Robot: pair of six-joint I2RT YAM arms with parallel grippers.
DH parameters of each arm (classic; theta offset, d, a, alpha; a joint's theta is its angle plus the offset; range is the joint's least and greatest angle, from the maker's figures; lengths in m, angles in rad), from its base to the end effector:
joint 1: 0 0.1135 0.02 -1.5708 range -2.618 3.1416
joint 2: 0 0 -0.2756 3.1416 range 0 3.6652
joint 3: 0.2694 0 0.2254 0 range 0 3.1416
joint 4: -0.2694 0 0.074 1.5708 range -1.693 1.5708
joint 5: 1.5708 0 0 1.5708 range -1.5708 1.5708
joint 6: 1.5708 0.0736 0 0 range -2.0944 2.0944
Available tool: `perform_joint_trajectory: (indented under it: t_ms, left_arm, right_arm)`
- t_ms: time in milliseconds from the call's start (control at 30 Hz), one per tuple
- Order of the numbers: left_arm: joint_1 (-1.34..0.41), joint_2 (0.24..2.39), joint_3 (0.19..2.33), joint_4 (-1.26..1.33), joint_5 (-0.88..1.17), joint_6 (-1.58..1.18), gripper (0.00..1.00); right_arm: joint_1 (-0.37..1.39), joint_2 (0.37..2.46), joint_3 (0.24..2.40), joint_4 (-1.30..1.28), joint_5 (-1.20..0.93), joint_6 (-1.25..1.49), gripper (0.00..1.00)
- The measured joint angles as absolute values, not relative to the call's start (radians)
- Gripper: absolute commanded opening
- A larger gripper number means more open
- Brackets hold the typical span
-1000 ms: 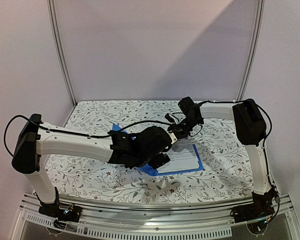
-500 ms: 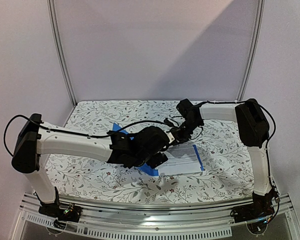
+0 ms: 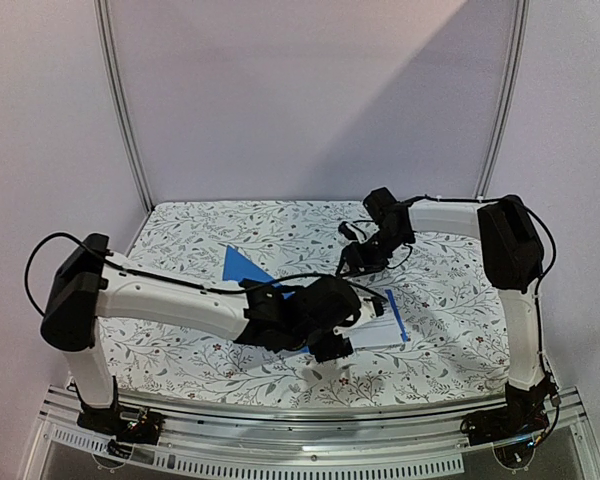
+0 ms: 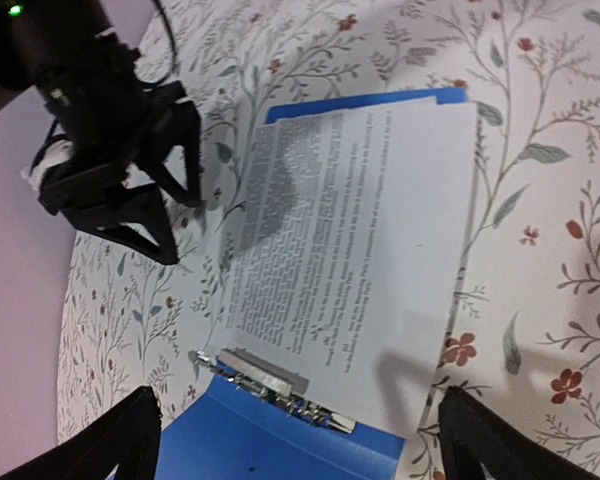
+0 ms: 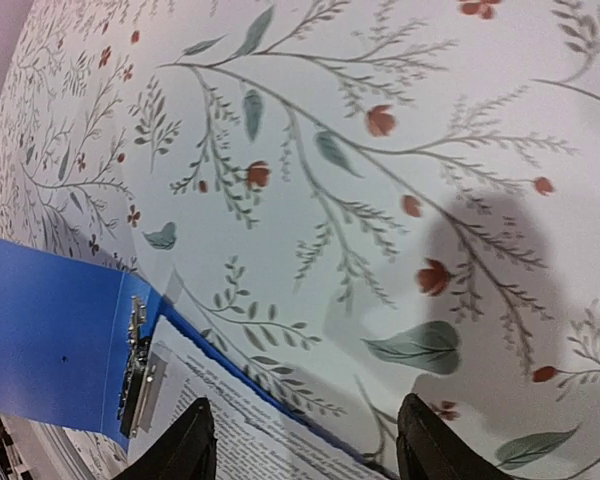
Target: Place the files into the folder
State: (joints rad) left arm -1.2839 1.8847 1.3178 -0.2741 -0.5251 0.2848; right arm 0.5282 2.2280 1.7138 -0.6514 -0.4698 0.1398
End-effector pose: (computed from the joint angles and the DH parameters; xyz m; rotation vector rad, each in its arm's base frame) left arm 0.1521 -0.3851 0.2069 1.4338 1.7657 0.1197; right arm 0.3823 0.2617 0.1487 -0.6753 2.7204 0.8215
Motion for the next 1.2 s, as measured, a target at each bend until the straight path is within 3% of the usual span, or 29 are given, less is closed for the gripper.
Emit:
perform_joint_trajectory:
  t_ms: [267,500,1200]
  left_arm:
    - [-1.298,2.05,1.401,-0.274,-0.482,0.394,0.98]
    - [-1.298,2.151,1.472,-0.274,-0.477,0.445,0.97]
    - [-1.255,2.213,1.539,-0.246,-0.478,0.454,0.97]
  right_arm:
    - [0.415,2.227,1.695,-0.57,-0.541,0.18,0.59]
    - [0.434,2.265,1.695,-0.506,-0.625,0.218,0.58]
    - [0.493,2.301,1.71,-0.57,-0.615,0.117,0.55]
